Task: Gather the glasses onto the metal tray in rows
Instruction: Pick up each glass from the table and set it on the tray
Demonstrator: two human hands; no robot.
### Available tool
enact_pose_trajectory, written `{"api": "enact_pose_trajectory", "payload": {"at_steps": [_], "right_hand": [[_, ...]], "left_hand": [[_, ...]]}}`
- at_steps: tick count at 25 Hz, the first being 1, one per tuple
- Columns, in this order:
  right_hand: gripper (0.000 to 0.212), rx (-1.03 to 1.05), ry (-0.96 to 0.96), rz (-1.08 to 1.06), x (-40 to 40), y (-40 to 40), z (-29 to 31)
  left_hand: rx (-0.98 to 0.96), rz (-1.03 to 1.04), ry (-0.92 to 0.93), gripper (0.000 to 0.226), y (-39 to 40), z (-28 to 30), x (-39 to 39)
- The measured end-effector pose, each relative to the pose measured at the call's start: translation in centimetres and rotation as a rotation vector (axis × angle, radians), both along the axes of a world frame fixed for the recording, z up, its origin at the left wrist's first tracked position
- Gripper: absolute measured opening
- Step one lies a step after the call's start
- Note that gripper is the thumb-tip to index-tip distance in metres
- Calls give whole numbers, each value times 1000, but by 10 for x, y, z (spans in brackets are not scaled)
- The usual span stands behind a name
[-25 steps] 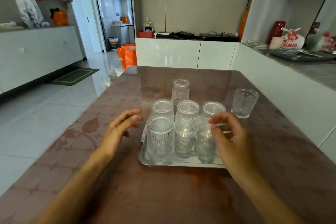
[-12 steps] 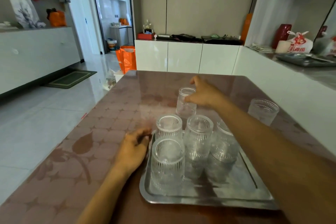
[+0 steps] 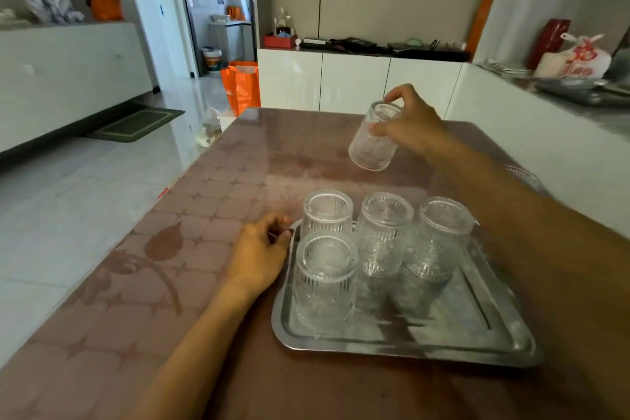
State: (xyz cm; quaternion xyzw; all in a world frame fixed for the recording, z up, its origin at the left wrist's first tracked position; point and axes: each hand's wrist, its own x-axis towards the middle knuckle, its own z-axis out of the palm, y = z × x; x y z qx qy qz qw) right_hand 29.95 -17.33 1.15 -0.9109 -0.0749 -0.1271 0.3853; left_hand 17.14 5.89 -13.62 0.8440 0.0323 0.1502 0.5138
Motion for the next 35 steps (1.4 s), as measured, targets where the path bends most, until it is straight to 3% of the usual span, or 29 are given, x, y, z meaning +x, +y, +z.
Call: {"api": "enact_pose_trajectory", "payload": {"at_steps": [4,8,11,15,21,24,26,28,32,35], "right_hand": [[36,211,-170,47,-89,-42,45],[23,297,-20,211,-172,-59,25],[26,175,54,193,-204,-53,-11],[34,-10,49,152,-215,-37,-47],[39,-85,19,213,-214,-39,-71],[40,169,-34,183,-203,-59,-66],[33,397,-241,-63,-181,-86,-63],[46,485,-294,-320,-153,-121,-70],[112,355,81,-472,-96,-170,-112],[116,350,122,-457,-61,-178,-128]], "left_hand": [[-38,9,64,7,-5,8,-9],[-74,37,114,8,-10,15,-15],[-82,-10,174,8,-10,18,-23],[-50,7,125,11,-11,13,-37],[8,16,82,7,-13,14,-40],[36,15,28,23,-14,10,-38],[29,27,21,36,-12,9,-38],[26,26,46,37,-11,8,-37],[-31,24,40,28,-13,6,-33],[-272,62,60,28,-11,12,-36]]}}
